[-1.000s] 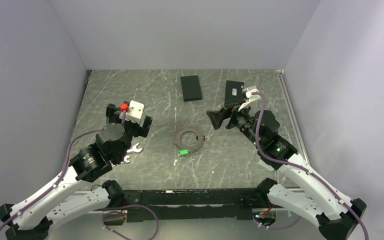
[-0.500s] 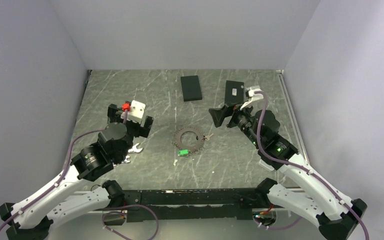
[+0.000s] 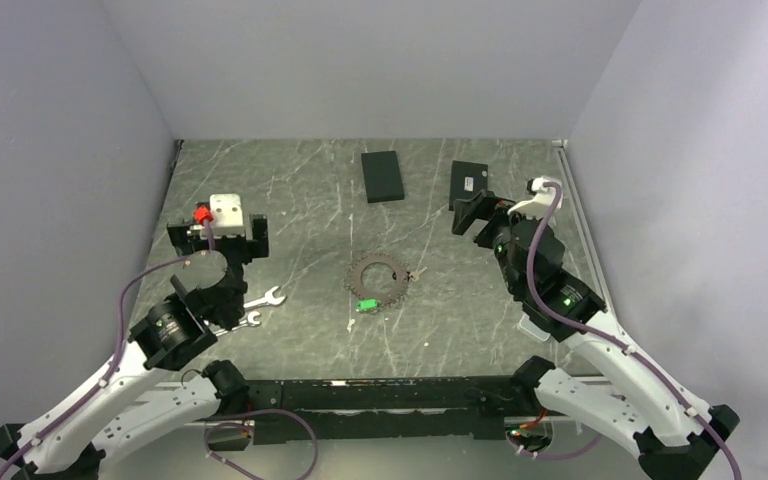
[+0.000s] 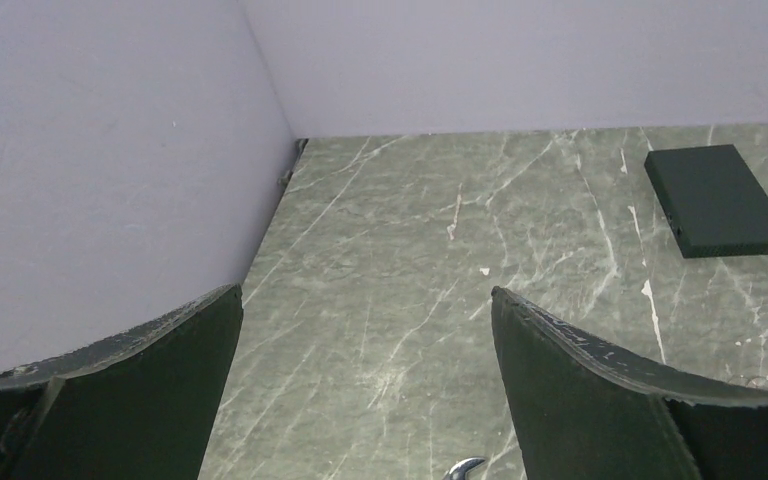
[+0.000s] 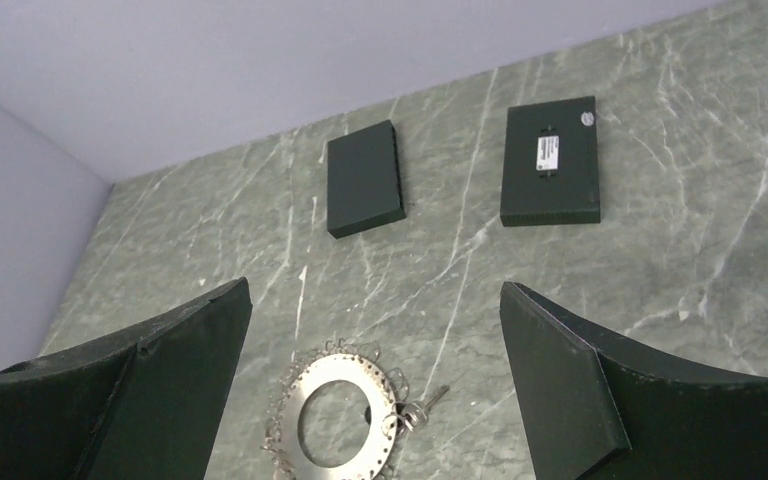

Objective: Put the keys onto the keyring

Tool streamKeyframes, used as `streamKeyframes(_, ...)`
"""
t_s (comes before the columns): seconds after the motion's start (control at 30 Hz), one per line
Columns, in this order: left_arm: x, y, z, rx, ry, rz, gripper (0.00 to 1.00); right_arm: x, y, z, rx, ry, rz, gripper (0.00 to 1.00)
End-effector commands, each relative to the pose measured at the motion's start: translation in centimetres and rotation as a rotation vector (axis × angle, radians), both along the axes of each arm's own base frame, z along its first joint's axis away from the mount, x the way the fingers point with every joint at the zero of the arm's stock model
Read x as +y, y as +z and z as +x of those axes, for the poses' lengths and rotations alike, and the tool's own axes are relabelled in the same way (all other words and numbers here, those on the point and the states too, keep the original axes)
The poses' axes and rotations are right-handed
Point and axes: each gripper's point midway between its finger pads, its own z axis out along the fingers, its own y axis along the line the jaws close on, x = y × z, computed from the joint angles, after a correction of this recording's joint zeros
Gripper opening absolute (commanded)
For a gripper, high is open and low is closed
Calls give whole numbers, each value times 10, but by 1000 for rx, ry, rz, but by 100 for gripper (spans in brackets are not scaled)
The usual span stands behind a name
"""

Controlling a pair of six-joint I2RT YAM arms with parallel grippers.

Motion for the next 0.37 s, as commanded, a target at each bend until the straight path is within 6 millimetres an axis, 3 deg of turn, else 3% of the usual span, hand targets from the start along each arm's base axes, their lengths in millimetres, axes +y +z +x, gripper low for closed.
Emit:
streamKeyframes(0.0,2,4,3,-6,36,-22,99,8,26,-4,-83,79,-24,100)
streamKeyframes(0.17,0,3,4,2,36,-16,99,16,40,-9,-127,147,-26,100)
streamKeyframes(0.33,-1,3,5,-3,20,-16,99,15,32,-1,-40,92,-8,100)
